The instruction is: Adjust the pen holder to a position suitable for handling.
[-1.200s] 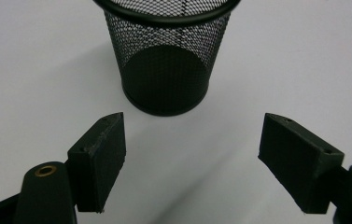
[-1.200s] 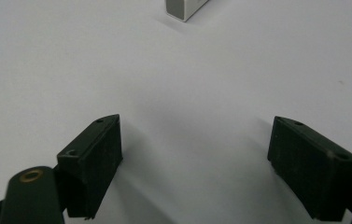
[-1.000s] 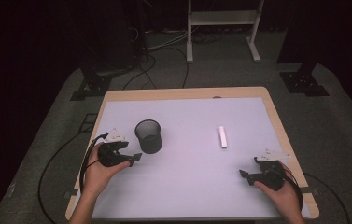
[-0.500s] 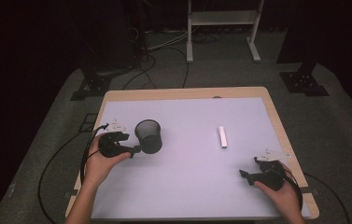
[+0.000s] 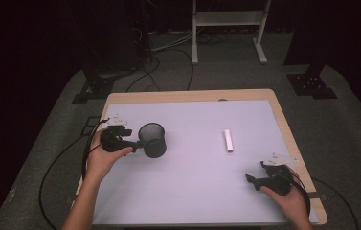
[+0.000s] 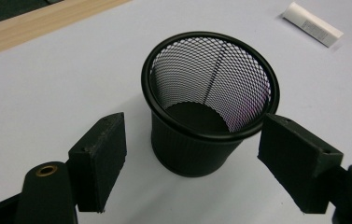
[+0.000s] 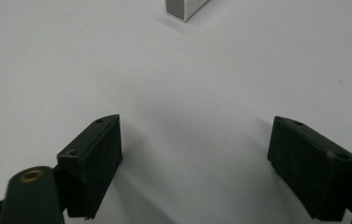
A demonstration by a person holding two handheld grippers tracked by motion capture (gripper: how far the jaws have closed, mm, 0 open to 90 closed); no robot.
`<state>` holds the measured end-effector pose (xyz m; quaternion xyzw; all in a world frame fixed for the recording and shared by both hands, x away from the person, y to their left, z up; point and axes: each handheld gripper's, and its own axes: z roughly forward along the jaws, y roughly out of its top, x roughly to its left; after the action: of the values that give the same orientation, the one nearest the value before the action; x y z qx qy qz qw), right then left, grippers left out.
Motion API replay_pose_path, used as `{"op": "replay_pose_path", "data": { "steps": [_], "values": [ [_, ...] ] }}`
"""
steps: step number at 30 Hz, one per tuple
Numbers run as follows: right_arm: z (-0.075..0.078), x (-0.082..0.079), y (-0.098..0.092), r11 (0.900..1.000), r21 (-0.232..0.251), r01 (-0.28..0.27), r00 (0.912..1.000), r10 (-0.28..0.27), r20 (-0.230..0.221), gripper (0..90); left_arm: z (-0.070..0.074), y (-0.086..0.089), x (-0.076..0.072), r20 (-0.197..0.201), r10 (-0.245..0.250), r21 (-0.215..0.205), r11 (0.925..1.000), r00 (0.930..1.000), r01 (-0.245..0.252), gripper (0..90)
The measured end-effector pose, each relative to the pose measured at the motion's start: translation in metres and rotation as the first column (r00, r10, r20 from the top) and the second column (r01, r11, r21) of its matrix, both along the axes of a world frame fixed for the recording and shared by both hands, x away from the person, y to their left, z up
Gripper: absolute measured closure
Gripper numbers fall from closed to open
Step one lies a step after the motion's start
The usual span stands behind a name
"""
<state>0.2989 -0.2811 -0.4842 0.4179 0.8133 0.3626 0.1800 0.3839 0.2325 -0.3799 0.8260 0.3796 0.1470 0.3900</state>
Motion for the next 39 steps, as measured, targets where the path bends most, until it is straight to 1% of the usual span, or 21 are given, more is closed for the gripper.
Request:
{"op": "replay_pose_path", "data": {
  "steps": [2,4,10,16,17,20,24,27,28,30,33,36,37,39],
  "values": [
    [0.000,0.000,0.000,1.000,0.000,0.000,1.0000,0.000,0.000,16.8,0.001,-0.001,0.003,0.000,0.000,-0.003,1.0000,1.0000,0.000,23.1],
    [0.000,0.000,0.000,1.000,0.000,0.000,1.0000,0.000,0.000,16.8,0.002,-0.002,0.006,-0.001,0.001,0.005,1.0000,1.0000,-0.001,23.3],
    [0.000,0.000,0.000,1.000,0.001,0.000,1.0000,0.000,0.000,16.8,0.006,-0.005,0.016,0.003,0.013,0.007,0.9999,0.9999,-0.013,24.7],
    [0.000,0.000,0.000,1.000,0.001,0.000,1.0000,0.000,0.000,16.8,0.005,-0.010,0.026,-0.001,0.026,0.024,0.9994,0.9997,-0.026,26.5],
    [0.000,0.000,0.000,1.000,0.001,0.000,1.0000,0.000,0.000,16.8,0.005,-0.011,0.027,0.001,0.031,0.020,0.9993,0.9995,-0.031,26.5],
    [0.000,0.000,0.000,1.000,0.001,0.000,1.0000,0.000,0.000,16.8,0.002,-0.013,0.032,0.000,0.034,0.029,0.9990,0.9994,-0.034,27.3],
    [0.000,0.000,0.000,1.000,0.001,0.000,1.0000,0.000,0.000,16.8,-0.002,-0.016,0.036,0.001,0.038,0.041,0.9984,0.9993,-0.038,30.8],
    [0.000,0.000,0.000,1.000,0.001,0.000,1.0000,0.000,0.000,16.8,-0.006,-0.017,0.040,-0.012,0.043,0.044,0.9981,0.9990,-0.043,32.7],
    [0.000,0.000,0.000,1.000,0.001,0.000,1.0000,0.000,0.000,16.8,-0.008,-0.017,0.042,-0.014,0.044,0.044,0.9981,0.9989,-0.044,34.7],
    [0.000,0.000,0.000,1.000,0.001,0.000,1.0000,0.000,0.000,16.8,-0.011,-0.019,0.044,-0.016,0.047,0.049,0.9977,0.9988,-0.046,35.6],
    [0.000,0.000,0.000,1.000,0.001,0.001,1.0000,-0.001,0.000,16.8,-0.015,-0.020,0.047,-0.025,0.045,0.063,0.9970,0.9987,-0.044,39.7],
    [0.000,0.000,0.000,1.000,0.001,0.000,1.0000,0.000,0.000,16.8,-0.019,-0.021,0.050,-0.043,0.049,0.071,0.9964,0.9979,-0.046,44.3],
    [0.000,0.000,0.000,1.000,0.001,0.000,1.0000,0.000,-0.001,16.8,-0.020,-0.021,0.051,-0.046,0.045,0.078,0.9961,0.9979,-0.041,47.5],
    [0.000,0.000,0.000,1.000,0.001,0.000,1.0000,0.000,-0.001,16.8,-0.022,-0.021,0.052,-0.053,0.047,0.078,0.9960,0.9975,-0.043,50.6]
  ]
}}
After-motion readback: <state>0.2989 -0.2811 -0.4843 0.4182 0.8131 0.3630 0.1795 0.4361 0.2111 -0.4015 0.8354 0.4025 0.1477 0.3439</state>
